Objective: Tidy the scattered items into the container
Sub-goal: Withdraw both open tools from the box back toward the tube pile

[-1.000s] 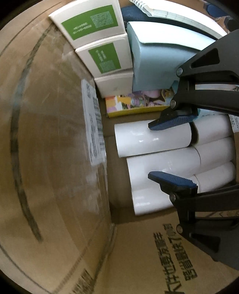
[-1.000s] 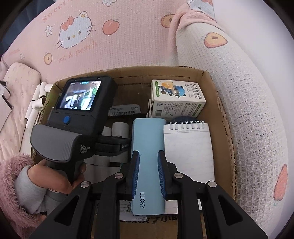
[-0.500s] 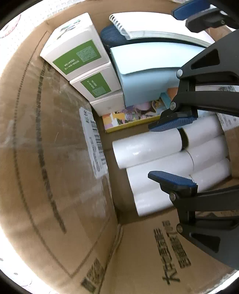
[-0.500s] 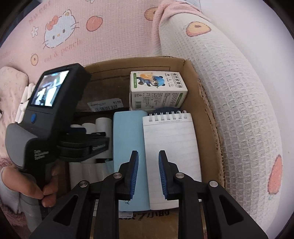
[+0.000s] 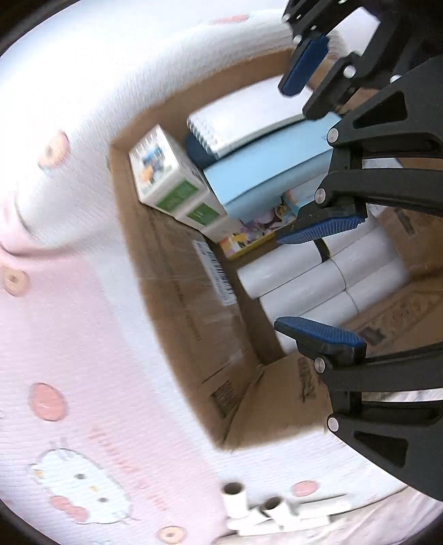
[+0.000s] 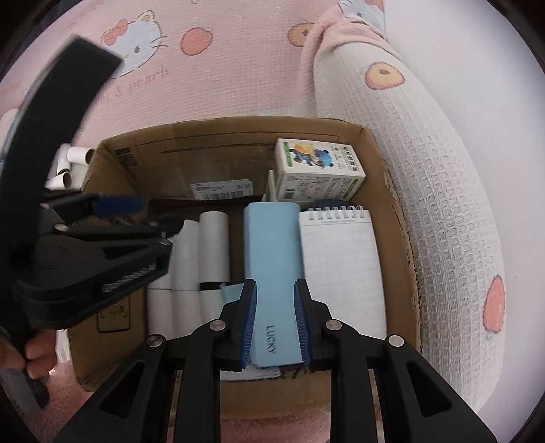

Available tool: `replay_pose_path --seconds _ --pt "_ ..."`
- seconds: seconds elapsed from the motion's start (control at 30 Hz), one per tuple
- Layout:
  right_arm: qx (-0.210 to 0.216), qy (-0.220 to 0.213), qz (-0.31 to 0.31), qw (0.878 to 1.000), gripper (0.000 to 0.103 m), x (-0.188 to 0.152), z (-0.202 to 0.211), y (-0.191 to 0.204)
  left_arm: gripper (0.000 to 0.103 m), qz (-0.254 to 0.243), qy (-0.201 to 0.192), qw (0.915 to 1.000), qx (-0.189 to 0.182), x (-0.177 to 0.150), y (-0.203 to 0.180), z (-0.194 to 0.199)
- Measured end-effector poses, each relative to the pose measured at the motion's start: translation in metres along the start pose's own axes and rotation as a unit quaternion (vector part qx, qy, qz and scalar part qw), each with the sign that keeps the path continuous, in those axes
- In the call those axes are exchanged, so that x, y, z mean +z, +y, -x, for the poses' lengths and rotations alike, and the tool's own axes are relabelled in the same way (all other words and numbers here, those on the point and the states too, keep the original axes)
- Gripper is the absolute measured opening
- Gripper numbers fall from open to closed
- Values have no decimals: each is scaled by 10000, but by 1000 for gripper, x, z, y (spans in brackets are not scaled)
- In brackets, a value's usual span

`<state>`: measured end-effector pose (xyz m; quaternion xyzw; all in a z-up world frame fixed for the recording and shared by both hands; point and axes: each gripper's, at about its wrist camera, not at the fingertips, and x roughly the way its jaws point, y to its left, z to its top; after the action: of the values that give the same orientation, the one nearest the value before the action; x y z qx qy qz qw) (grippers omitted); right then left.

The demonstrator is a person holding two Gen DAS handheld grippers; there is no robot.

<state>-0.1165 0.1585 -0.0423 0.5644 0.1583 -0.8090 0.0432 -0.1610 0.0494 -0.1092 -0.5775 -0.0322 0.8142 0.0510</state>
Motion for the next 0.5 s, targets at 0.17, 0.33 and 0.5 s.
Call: replay_pose_path --seconds 0.17,0.33,0.5 --pt "9 -6 57 10000 19 -4 10 19 48 -570 -538 9969 -78 -29 39 15" --pt "60 -9 53 10000 19 -4 17 39 48 -947 -764 9921 -295 -47 40 51" --pt "46 -29 39 10000 19 -2 22 53 49 -1329 -1061 9850 -279 -57 40 74"
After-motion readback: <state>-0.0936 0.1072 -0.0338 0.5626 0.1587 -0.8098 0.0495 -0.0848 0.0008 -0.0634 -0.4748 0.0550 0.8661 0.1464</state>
